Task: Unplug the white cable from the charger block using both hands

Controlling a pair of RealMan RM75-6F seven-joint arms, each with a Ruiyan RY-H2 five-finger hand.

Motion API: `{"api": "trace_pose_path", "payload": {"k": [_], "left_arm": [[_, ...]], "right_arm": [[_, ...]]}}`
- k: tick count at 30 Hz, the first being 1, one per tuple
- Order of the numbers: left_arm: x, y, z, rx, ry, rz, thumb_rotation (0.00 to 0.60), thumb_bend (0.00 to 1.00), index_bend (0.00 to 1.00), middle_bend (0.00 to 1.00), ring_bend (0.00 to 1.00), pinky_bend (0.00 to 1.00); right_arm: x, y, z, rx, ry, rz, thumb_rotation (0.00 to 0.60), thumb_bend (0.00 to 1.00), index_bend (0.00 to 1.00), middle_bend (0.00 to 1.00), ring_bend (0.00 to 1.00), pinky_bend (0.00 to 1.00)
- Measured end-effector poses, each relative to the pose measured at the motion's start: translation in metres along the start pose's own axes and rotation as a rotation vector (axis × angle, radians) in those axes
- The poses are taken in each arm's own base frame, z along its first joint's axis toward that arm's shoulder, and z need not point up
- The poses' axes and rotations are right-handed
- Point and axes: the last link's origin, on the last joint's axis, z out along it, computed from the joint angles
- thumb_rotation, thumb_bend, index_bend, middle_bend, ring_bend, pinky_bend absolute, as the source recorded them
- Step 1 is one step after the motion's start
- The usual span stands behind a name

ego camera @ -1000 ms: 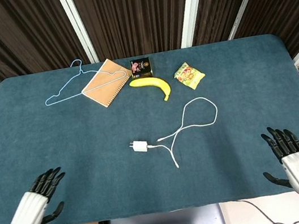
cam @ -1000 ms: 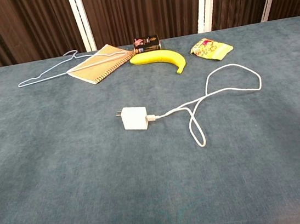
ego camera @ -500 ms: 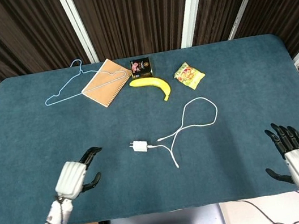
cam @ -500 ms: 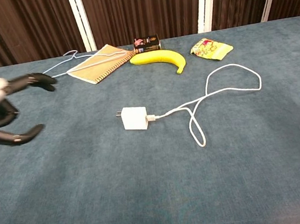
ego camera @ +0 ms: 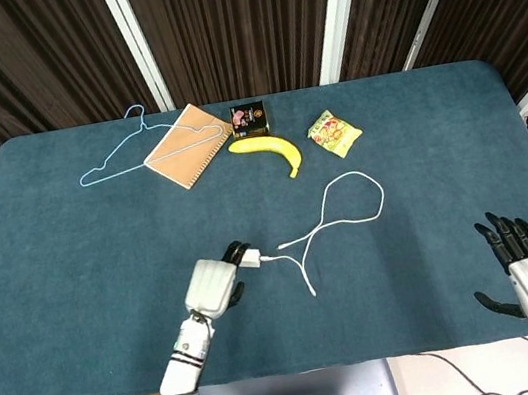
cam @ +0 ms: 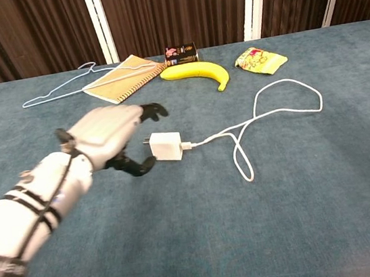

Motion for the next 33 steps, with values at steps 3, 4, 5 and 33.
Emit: {"api": "trace_pose_path", "payload": {"k": [3, 4, 5, 33], "left_arm": [[-0.004, 0.012, 0.01, -0.009, 0.011, 0.017, 0.6, 0.4, 0.19, 0.18, 0.99, 1.0], [-0.005, 0.015, 0.014, -0.012, 0.012, 0.024, 0.6, 0.4, 0.19, 0.18, 0.99, 1.0], [-0.006, 0.017, 0.017, -0.013, 0.012, 0.03, 0.6, 0.4, 0.19, 0.18, 0.99, 1.0], [-0.025, 0.013, 0.053, 0.054, -0.027, 0.124, 0.6, 0.42, 0.38, 0.35, 1.0, 1.0]], "right_arm": [[0.002, 0.002, -0.001, -0.001, -0.001, 0.009, 0.6, 0.3, 0.0, 0.0, 0.0, 0.0], [0.002, 0.002, -0.001, -0.002, -0.001, 0.011, 0.6, 0.3, 0.0, 0.0, 0.0, 0.0], [0.003, 0.003, -0.001, -0.004, 0.0, 0.015, 0.6, 0.3, 0.0, 0.0, 0.0, 0.0], [0.007, 0.009, -0.005, -0.003, -0.007, 0.025, 0.6, 0.3, 0.0, 0.0, 0.0, 0.0]]}}
